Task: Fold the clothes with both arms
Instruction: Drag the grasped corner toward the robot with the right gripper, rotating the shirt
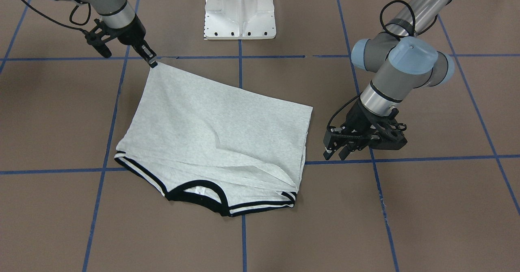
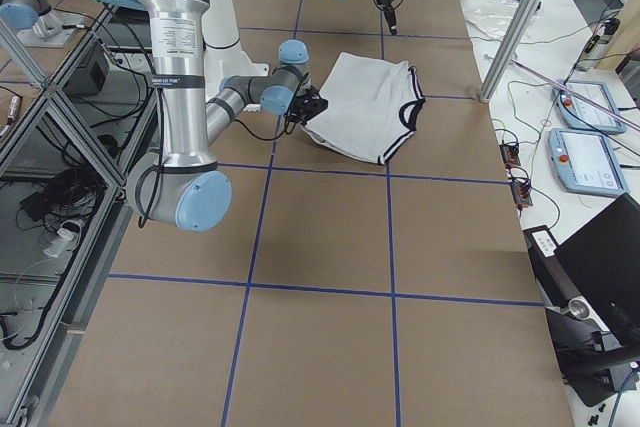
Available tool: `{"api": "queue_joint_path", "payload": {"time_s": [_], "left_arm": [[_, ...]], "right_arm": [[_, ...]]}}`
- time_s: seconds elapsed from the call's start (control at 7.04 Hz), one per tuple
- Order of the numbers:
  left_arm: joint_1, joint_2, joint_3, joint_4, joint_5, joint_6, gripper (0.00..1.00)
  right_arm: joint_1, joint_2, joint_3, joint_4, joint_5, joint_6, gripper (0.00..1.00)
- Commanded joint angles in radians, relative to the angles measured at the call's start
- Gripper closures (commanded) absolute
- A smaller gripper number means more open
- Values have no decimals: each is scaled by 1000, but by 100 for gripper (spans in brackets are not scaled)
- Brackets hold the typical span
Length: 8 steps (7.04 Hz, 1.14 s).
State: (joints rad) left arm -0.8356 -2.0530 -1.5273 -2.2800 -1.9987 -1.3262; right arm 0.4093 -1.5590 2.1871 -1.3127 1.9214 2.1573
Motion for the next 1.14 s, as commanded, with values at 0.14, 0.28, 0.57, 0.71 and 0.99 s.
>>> {"api": "queue_joint_path", "payload": {"time_s": [0.14,0.28,0.57,0.71,0.99], "left_arm": [[82,129,-216,13,-69,-215,34],[114,146,-232,13,-65,-275,32],[212,180,-272,13,-58,-435,29],[248,198,-283,13,-51,-506,29],[353,205,-280,57,59,-556,29]], "right_arm": [[-121,-90,146,-29,282,29,100],[-191,-99,158,-31,284,32,53],[-148,-93,146,-30,272,35,0],[-30,-61,111,-29,272,32,0],[246,106,-52,-26,272,9,0]]}}
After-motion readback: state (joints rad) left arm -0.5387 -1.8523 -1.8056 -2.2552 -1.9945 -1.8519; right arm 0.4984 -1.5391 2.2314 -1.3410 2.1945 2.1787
